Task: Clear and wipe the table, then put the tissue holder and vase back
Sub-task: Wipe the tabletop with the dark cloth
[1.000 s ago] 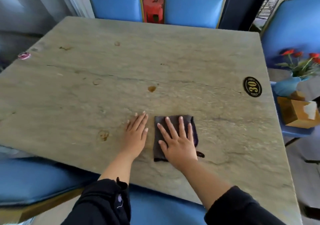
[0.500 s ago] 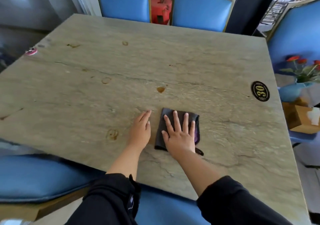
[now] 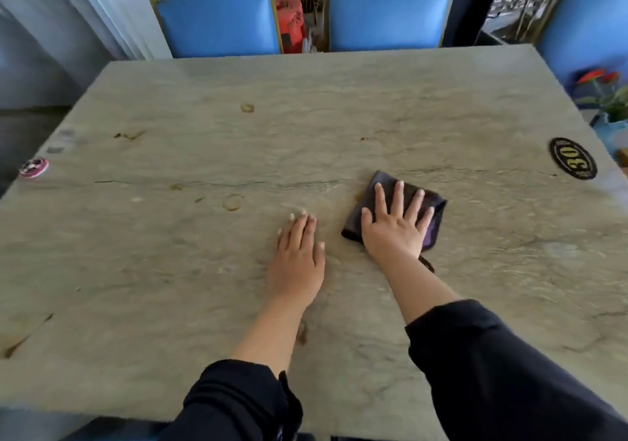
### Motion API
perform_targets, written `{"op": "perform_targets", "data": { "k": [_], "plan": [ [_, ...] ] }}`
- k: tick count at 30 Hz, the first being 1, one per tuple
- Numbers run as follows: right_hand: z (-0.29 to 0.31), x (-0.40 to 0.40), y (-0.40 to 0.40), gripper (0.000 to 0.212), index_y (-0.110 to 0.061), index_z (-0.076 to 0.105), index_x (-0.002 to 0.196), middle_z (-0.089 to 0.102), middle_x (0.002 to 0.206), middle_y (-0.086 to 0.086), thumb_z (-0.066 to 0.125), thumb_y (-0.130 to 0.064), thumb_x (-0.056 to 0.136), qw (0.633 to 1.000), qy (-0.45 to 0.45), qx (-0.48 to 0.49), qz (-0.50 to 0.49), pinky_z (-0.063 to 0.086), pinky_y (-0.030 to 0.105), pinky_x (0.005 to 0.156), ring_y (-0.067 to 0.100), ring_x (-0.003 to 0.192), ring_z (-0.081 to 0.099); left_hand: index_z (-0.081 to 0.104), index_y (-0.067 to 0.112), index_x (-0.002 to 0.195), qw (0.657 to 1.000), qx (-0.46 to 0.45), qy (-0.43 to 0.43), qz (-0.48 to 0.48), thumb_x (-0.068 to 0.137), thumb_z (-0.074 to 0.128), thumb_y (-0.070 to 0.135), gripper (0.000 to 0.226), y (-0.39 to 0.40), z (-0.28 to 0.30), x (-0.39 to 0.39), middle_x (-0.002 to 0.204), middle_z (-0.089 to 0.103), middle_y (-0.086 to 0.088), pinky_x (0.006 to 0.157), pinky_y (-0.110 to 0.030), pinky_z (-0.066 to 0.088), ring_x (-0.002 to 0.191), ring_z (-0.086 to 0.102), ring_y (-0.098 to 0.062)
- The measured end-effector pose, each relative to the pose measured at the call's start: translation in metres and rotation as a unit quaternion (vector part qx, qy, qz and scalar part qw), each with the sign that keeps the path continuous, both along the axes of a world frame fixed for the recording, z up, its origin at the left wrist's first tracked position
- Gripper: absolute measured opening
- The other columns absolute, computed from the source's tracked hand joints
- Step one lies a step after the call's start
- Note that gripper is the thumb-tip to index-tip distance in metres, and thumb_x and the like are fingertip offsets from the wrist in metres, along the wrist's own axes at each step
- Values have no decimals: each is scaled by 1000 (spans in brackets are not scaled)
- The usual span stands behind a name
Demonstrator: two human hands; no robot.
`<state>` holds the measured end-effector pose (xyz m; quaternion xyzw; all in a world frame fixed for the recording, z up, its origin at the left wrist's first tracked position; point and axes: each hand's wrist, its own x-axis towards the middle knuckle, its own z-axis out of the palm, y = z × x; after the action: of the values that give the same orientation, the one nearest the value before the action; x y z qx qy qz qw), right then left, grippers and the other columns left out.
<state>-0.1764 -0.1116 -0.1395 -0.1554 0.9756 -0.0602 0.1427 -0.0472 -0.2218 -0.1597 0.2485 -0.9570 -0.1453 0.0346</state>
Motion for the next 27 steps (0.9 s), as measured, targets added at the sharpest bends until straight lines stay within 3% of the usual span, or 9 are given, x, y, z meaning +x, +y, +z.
{"op": "perform_targets", "data": {
  "k": [3,6,10,14,17,20,22,24,27],
  "plan": [
    [-1,27,-11,58,-41,-9,150,-19,160,-5,9,-56,97,992,28,-17,120,-13,51,116,29,145,-23,47,9,139,994,61,82,-35,95,27,23,50,-28,-3,-9,151,38,-4,112,-47,32,139,35,-25],
    [-4,55,24,56,-47,-1,149,-8,161,-10,11,-60,95,980,59,-37,187,-6,47,119,23,147,-17,43,8,142,993,36,63,-92,94,24,25,55,-52,-5,-27,153,35,-7,114,-47,29,141,33,-28],
    [-5,22,39,57,-48,-6,148,-15,160,-10,10,-60,95,999,40,-3,37,-9,47,119,22,147,-20,25,13,150,993,-39,32,-108,96,13,32,59,-57,-7,-43,159,19,0,120,-41,13,147,16,-19],
    [-5,-32,-17,60,-40,-8,151,-20,160,-3,9,-57,96,996,19,1,-81,-13,54,116,31,145,-23,16,18,153,993,-43,34,-100,98,13,32,57,-57,-9,-41,161,9,6,121,-40,10,148,5,-12],
    [-2,-41,-55,59,-39,-8,151,-20,159,-3,8,-56,96,1000,17,-8,-14,-13,54,115,32,144,-25,15,19,153,994,-37,34,-100,96,11,32,59,-60,-10,-47,161,6,7,121,-36,4,148,0,-8],
    [-4,-19,-47,58,-44,-6,149,-17,160,-8,10,-58,96,992,36,-31,117,-13,50,117,25,145,-24,34,11,147,995,-9,66,-75,93,20,28,58,-71,-8,-66,157,26,-2,119,-39,15,146,20,-18],
    [-5,-11,-29,57,-48,-4,149,-14,160,-11,13,-60,96,988,48,-39,139,-11,47,119,21,146,-21,37,9,145,996,-4,68,-52,96,31,22,51,-83,-7,-86,156,29,-5,118,-39,13,145,24,-23],
    [-6,-23,-24,57,-47,-3,149,-14,160,-10,14,-60,96,995,51,-35,73,-11,46,119,21,147,-20,33,10,147,997,-19,53,-53,99,36,20,50,-93,-7,-107,158,25,-4,119,-38,9,147,20,-22],
    [-7,-63,-52,60,-39,-4,151,-16,161,-3,12,-57,96,996,43,-23,-81,-13,50,117,26,146,-21,30,15,149,997,-52,47,-44,98,26,27,53,-101,-9,-122,159,22,0,120,-41,13,147,18,-18]
  ]
}}
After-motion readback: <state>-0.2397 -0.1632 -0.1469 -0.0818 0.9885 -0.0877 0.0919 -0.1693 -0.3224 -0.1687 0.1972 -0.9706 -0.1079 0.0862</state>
